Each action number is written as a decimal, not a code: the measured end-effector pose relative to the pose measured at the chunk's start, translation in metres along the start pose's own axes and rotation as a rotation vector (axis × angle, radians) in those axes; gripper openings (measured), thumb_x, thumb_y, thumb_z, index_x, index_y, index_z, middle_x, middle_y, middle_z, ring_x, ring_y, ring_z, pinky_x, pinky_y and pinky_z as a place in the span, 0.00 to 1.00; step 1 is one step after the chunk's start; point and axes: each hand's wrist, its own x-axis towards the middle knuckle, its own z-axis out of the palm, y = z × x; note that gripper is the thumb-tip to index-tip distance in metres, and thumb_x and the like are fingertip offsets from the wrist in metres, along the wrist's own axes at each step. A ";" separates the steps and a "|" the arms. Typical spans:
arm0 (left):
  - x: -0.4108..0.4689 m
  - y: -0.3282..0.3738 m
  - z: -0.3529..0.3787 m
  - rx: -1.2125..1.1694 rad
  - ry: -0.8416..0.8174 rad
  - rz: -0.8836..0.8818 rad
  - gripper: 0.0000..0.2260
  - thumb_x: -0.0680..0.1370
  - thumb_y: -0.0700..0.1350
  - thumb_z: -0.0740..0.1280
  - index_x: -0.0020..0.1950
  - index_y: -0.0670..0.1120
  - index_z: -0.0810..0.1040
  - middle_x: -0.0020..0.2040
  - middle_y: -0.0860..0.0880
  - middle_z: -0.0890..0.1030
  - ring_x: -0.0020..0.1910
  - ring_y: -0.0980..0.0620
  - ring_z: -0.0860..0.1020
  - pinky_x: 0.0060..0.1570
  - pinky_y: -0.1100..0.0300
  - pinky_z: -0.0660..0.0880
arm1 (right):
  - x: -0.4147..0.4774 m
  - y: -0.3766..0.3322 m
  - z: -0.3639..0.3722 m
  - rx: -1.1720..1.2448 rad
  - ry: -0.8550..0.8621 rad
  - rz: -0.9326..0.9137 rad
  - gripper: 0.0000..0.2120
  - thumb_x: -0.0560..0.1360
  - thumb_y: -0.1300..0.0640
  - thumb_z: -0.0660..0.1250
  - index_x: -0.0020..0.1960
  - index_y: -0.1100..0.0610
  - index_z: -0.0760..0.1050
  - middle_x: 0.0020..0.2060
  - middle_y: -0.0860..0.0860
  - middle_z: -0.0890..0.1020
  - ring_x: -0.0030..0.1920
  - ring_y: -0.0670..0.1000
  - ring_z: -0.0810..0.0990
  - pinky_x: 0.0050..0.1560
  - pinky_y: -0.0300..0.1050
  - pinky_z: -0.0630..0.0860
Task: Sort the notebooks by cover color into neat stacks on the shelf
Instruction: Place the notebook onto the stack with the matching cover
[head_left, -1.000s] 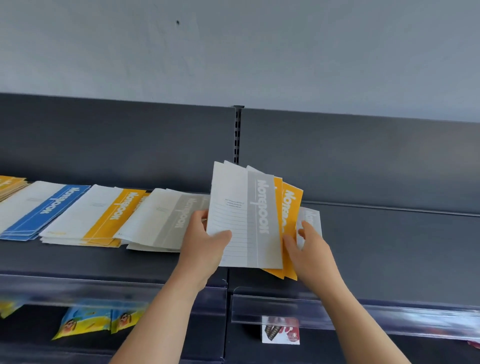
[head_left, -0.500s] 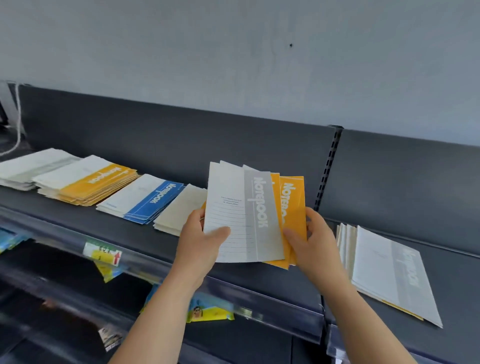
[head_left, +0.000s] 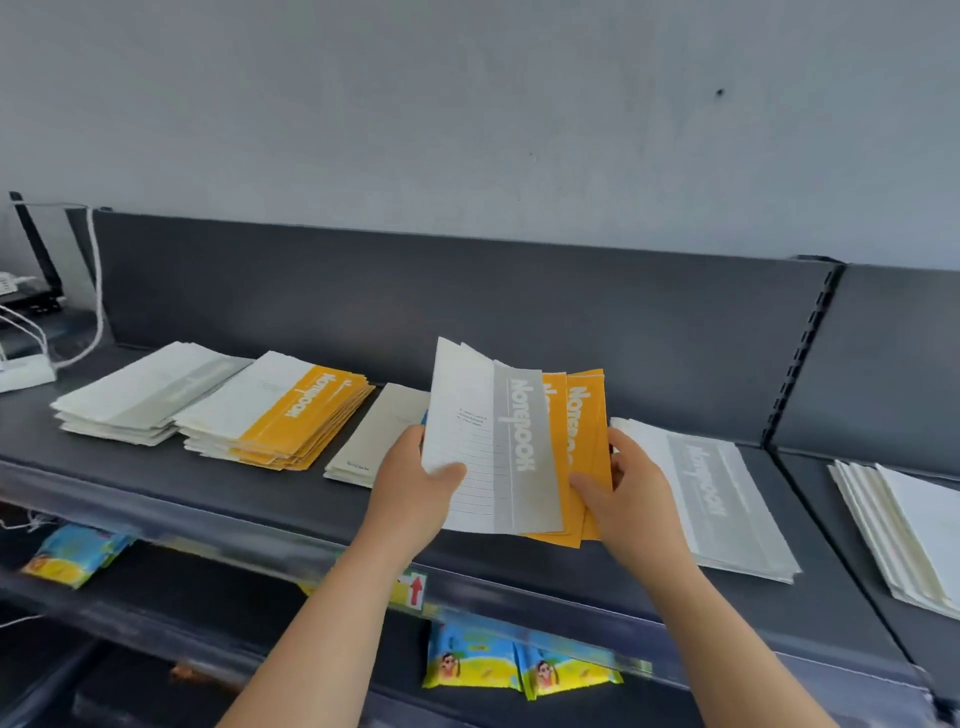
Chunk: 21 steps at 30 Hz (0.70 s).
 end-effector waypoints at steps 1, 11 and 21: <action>0.007 -0.003 -0.003 0.013 -0.021 0.007 0.10 0.78 0.41 0.66 0.58 0.51 0.71 0.55 0.55 0.77 0.51 0.57 0.74 0.34 0.70 0.69 | 0.001 -0.002 0.006 -0.017 0.013 0.002 0.13 0.77 0.55 0.64 0.60 0.48 0.70 0.51 0.44 0.79 0.46 0.44 0.78 0.37 0.33 0.75; 0.056 -0.023 0.016 0.061 -0.095 0.026 0.13 0.79 0.41 0.65 0.62 0.49 0.72 0.63 0.51 0.75 0.54 0.56 0.72 0.33 0.71 0.67 | 0.031 -0.001 0.023 -0.372 0.069 0.108 0.07 0.76 0.56 0.61 0.50 0.45 0.68 0.42 0.43 0.77 0.46 0.50 0.77 0.57 0.52 0.73; 0.073 -0.035 0.035 0.186 -0.146 0.000 0.12 0.79 0.42 0.63 0.62 0.46 0.72 0.58 0.51 0.77 0.49 0.54 0.72 0.35 0.68 0.68 | 0.058 0.015 0.029 -0.897 -0.043 0.174 0.08 0.77 0.51 0.58 0.51 0.55 0.71 0.52 0.52 0.74 0.55 0.56 0.72 0.58 0.50 0.65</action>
